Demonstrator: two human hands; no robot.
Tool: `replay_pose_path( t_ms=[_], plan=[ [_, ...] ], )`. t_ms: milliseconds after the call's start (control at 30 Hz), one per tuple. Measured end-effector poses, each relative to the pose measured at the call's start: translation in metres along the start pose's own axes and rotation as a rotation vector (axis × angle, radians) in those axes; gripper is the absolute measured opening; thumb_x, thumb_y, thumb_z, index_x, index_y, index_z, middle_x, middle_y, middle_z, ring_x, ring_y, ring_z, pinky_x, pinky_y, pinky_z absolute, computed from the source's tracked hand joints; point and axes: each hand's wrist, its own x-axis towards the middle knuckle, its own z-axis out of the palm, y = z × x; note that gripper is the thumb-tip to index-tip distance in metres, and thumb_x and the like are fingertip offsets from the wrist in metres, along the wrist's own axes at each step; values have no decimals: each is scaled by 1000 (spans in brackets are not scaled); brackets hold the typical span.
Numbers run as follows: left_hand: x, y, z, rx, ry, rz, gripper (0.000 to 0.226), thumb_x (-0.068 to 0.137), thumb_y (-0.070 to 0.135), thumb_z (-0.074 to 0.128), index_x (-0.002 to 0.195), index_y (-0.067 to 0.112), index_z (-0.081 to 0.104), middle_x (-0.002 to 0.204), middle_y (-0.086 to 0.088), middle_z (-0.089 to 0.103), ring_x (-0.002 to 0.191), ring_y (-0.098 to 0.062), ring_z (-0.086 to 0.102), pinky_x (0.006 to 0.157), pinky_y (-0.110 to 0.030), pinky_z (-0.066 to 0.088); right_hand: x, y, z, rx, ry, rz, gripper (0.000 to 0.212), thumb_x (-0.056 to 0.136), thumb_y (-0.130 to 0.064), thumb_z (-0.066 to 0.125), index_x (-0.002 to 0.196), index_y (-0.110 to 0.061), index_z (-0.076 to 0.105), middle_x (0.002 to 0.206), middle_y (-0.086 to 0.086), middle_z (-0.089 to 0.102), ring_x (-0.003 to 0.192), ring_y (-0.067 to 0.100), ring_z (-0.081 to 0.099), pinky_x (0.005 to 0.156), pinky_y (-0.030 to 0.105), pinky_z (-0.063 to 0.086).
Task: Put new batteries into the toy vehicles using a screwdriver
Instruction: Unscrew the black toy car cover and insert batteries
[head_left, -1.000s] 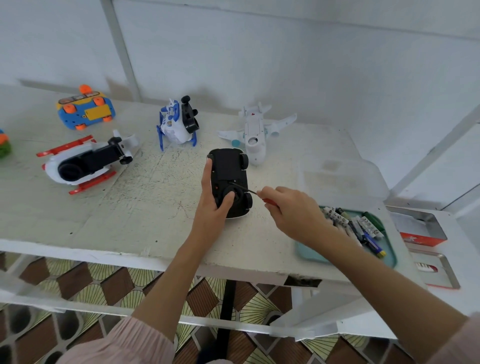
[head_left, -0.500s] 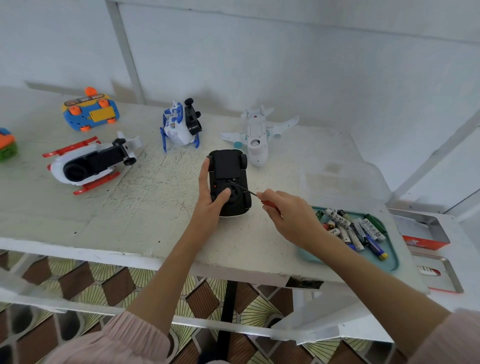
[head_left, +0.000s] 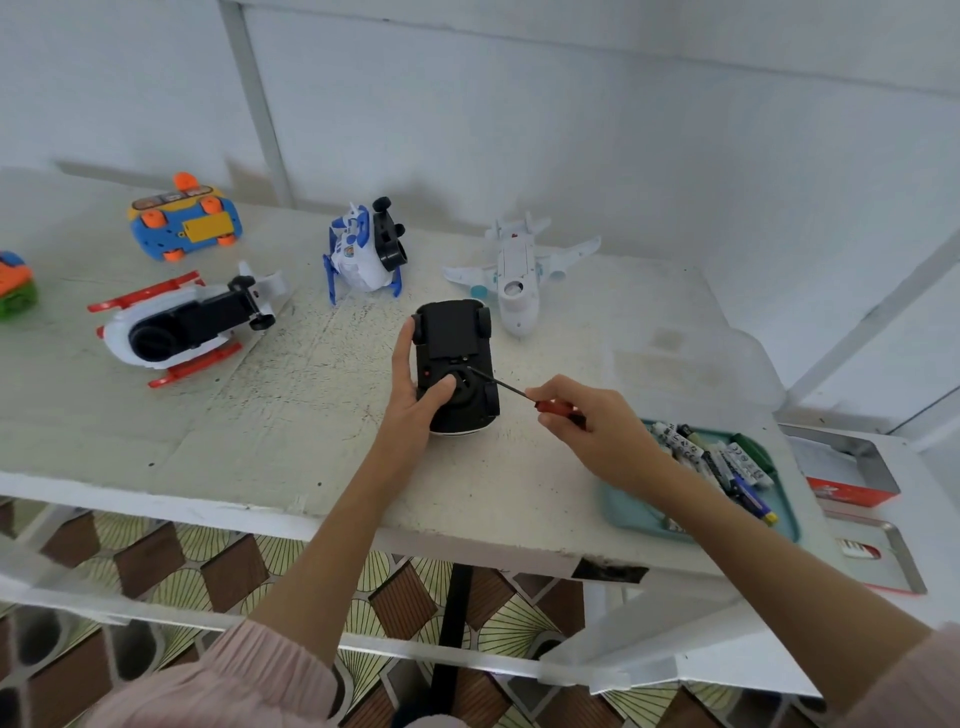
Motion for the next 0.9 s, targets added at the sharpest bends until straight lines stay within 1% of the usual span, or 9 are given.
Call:
replay_pose_path(
  t_ms=[100,200,333,433,500,600,700,767,900],
  plan=[
    [0,-1,1,3,1,1,67,98,2,44,142,43,14,129,10,49,95,-1,67,74,-12,50,-5,0,-4,-50,16,2,22,93,-15,53,113,-16,60,75,-22,53,59,6,49,63,29,44],
    [-2,-1,2,19,-15,6,67,98,2,43,141,44,14,133,6,48,97,0,66,75,-10,49,-5,-3,-5,-77,25,-4,22,93,-16,51,114,-15,59,72,-25,48,55,-2,44,61,24,39],
    [-2,-1,4,43,-28,17,67,98,2,44,139,45,13,137,3,45,97,2,65,75,-9,47,-1,-6,-5,-70,27,14,22,94,-17,50,114,-16,57,81,-10,60,57,0,44,63,27,42],
    [-2,-2,4,52,-36,25,67,98,2,45,140,44,14,139,5,45,99,0,65,77,-11,48,2,-7,-4,-80,36,15,22,94,-17,50,114,-15,57,78,-11,57,57,1,44,63,29,44],
    [-2,-3,4,53,-39,21,68,98,1,45,141,42,14,133,12,48,98,1,65,77,-11,49,5,-7,-3,-87,37,7,21,93,-17,52,113,-15,58,74,-11,58,59,8,51,65,33,49],
    [-2,-3,3,68,-38,9,71,98,3,46,143,46,12,133,11,48,100,-1,64,77,-12,49,12,-4,0,-109,13,5,21,91,-18,55,111,-16,56,78,2,66,69,23,59,70,42,51],
    [-3,-4,3,74,-39,7,71,97,4,47,144,45,11,130,14,50,101,-1,64,79,-14,49,19,-6,2,-102,-63,31,34,90,-16,55,123,-19,45,94,4,64,72,17,54,76,37,49],
    [-3,-4,2,73,-42,10,72,97,5,47,144,45,12,134,8,49,103,-5,64,80,-16,50,23,-9,2,-89,-125,28,47,91,-13,53,133,-23,36,99,4,61,66,5,48,72,31,46],
    [-3,-3,2,75,-57,18,71,97,4,48,141,48,13,140,5,46,108,-7,63,82,-18,51,30,-13,-1,-148,-206,-26,63,91,-7,45,143,-35,22,84,-4,54,65,3,45,70,27,44]
  ],
)
